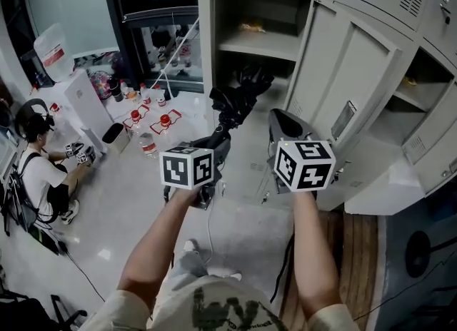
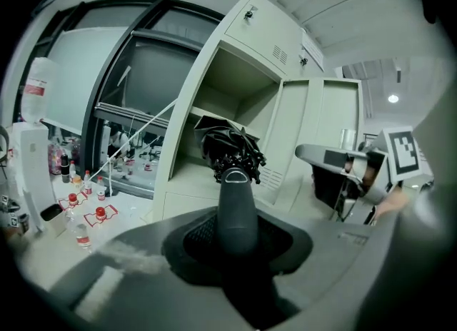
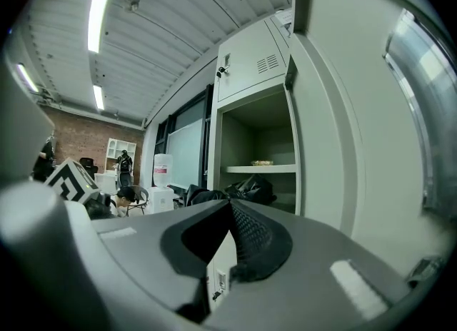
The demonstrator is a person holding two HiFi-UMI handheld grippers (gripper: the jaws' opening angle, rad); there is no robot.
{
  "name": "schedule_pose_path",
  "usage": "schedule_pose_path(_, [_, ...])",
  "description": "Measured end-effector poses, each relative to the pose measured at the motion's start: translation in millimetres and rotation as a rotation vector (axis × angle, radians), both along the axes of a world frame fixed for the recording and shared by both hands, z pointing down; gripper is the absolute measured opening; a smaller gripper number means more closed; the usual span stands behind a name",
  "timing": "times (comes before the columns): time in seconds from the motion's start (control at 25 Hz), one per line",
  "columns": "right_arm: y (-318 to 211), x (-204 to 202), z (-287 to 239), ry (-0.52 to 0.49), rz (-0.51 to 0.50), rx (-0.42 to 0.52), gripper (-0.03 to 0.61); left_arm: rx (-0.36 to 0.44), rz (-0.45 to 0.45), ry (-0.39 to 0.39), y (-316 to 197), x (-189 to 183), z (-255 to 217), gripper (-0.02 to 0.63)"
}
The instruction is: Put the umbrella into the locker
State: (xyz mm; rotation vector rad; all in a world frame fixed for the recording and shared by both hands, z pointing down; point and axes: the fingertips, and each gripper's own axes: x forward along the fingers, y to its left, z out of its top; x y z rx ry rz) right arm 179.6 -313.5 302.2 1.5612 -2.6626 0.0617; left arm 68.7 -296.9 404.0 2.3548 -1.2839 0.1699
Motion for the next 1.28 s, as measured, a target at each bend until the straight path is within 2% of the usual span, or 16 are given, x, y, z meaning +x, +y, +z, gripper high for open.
schedule_pose_path(0.4, [-18.8, 5.4, 17.0, 0.005, 0.020, -0.020, -0.002, -0.007, 0.023, -0.074, -55.1, 15.5, -3.5, 0.112])
schedule_pose_path(0.8, [-74.8, 11.3, 28.3, 0.016, 0.083, -0.040, -0.002, -0.026, 0.087, -0.113, -142.4, 35.4, -0.2, 0.114])
schedule_pose_path(1.28, [-127.0, 8.0, 43.7, 0.017, 0.120, -0.068, -0.002, -0.045, 0.145, -0.203, -230.3, 59.0, 0.3, 0.117])
